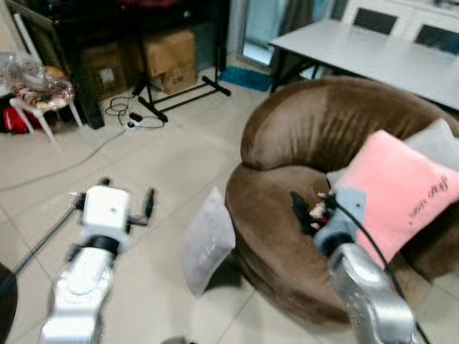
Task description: Move the pillow to the sofa from floor
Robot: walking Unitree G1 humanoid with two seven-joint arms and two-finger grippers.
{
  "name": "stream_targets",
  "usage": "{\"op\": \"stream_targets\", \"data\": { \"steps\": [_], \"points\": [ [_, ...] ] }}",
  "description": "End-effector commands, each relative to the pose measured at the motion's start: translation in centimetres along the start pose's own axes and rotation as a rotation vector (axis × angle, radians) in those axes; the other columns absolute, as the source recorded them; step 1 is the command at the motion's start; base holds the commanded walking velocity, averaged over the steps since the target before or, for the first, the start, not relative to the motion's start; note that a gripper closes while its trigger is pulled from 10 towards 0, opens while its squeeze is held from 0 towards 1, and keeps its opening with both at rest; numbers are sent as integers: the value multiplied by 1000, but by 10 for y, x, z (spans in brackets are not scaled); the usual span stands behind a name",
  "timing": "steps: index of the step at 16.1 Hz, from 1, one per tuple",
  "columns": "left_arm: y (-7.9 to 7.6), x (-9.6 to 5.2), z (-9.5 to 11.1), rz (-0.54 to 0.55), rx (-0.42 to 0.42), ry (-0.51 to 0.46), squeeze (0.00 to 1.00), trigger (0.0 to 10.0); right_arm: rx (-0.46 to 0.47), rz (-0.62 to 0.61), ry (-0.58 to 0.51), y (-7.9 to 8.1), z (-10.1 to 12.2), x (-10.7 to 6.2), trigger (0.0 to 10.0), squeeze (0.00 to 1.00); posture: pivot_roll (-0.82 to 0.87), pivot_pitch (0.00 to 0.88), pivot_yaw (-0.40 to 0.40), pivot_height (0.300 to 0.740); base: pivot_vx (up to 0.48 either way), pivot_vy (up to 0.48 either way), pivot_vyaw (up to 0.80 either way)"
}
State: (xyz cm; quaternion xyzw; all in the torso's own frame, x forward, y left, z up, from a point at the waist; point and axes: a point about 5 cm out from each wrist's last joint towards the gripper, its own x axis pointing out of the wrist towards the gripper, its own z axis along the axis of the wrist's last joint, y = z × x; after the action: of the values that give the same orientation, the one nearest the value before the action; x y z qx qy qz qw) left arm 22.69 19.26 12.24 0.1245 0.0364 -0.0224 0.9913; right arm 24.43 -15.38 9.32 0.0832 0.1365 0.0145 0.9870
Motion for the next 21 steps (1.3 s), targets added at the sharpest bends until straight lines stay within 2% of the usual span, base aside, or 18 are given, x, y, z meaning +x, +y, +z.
{"op": "stream_targets", "data": {
  "steps": [1,5,7,12,14,15,21],
  "points": [
    [4,-1,1,10,9,1,0,10000,0,-3,-7,2,2,0,10000,349,-9,0,-51,740,0,356,0],
    [5,-1,4,11,-1,-19,0,10000,-27,6,-20,3,5,1,10000,349,-11,0,-48,740,0,189,0],
    [5,0,4,8,-12,-20,0,10000,-36,46,-19,7,5,0,10000,404,-14,0,-44,740,0,0,769],
    [8,-1,4,17,-25,-19,0,10000,-38,36,-13,7,4,-2,10000,376,-21,0,-44,740,235,0,800],
    [8,-1,4,18,-30,-19,0,10000,-16,-4,-7,3,3,-1,10000,282,-21,0,-44,740,302,0,0],
    [8,-1,4,18,-31,-19,0,10000,-19,0,-7,3,3,-1,10000,0,-20,0,-45,740,311,0,0],
    [11,-2,2,22,-20,-17,0,10000,-15,-21,-7,1,2,-1,10000,0,-13,0,-52,740,308,0,0]
  ]
}}
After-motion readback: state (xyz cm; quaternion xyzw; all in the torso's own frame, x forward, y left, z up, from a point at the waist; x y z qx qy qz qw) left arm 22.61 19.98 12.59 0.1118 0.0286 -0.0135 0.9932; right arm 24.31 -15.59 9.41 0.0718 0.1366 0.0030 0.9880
